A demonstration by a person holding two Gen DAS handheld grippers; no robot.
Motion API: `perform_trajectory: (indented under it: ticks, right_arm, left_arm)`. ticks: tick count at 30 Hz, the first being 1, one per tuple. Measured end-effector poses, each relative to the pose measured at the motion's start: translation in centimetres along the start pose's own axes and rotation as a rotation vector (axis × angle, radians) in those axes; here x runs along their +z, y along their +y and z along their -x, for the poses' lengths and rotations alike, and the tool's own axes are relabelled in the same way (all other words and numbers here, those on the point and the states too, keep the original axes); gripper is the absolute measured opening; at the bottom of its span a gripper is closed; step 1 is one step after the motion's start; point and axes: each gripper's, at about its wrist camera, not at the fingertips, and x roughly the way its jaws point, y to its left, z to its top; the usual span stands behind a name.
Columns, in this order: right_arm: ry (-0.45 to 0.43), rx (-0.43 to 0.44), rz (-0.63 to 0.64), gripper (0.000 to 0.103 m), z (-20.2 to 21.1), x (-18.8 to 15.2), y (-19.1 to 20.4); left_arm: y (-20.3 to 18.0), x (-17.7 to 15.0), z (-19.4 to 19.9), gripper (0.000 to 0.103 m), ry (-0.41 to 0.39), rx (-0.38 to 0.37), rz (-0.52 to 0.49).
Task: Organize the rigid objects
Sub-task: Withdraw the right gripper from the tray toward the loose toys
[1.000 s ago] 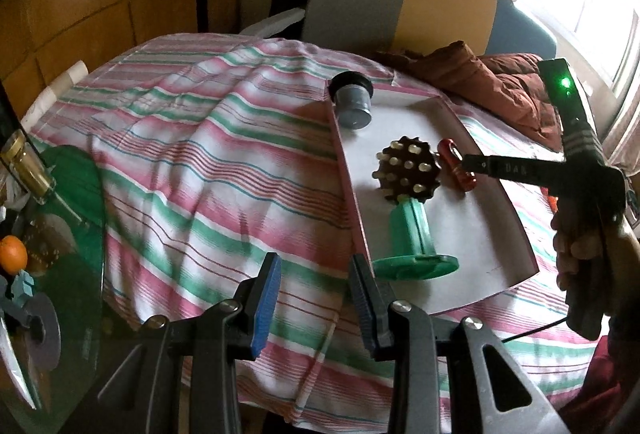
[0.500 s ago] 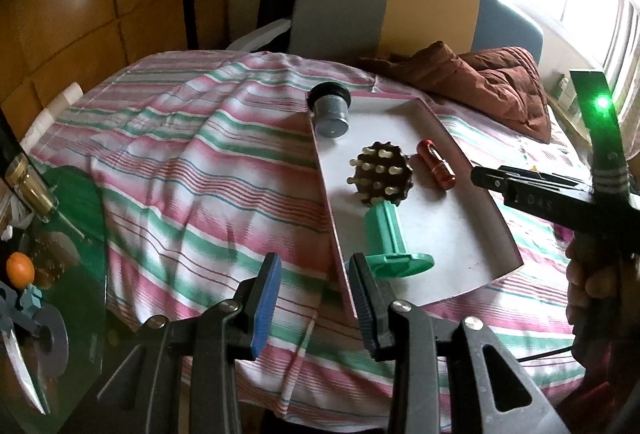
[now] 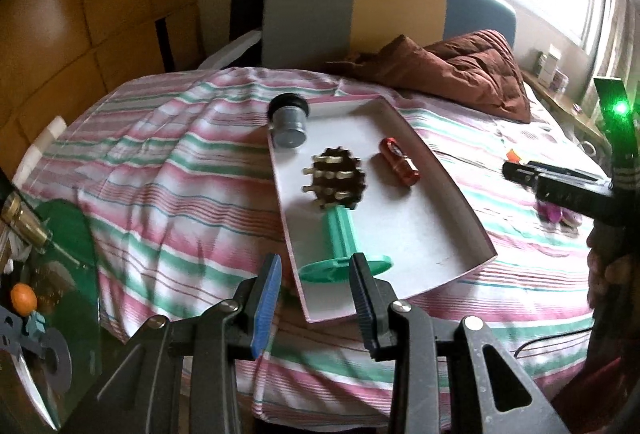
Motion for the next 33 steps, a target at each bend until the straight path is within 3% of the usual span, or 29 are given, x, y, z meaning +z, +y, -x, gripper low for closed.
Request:
perform_trajectory:
  ticks: [4,12,17,20,22,33]
  right_arm:
    - [0.000,-0.047,-0.058,0.062,0.9,-0.1,-4.1]
    - [-0.042,-0.225,-0.206,0.063,3.4,-0.9,-14.2]
    - [-0.054,-0.348,-0.434,0.063,4.2,-3.0,-21.3]
    - [-0.040,-0.360,-0.590,0.063,4.6,-4.3,-24.2]
    - [-0.077,-0.346,-0.656,0.063,5.5,-4.6,-25.4]
    - [-0.087,-0.303,-0.799,0.069,6.3,-6.0,-27.2]
  left_arm:
    - [-1.6,0.3,0.0,0.035,0.000,-0.017,-0.037]
    - [-5.7,0.8,-0.3,0.035,0.011,-0.066,-0.132]
    - [-8.5,1.3,-0.5,0.035,0.021,-0.112,-0.175]
    - [-11.0,1.8,-0.6,0.035,0.021,-0.157,-0.217]
    - [-12.7,2.0,-0.8,0.035,0.024,-0.189,-0.242]
    - [-22.9,3.3,-5.2,0.035,0.147,-0.401,-0.333]
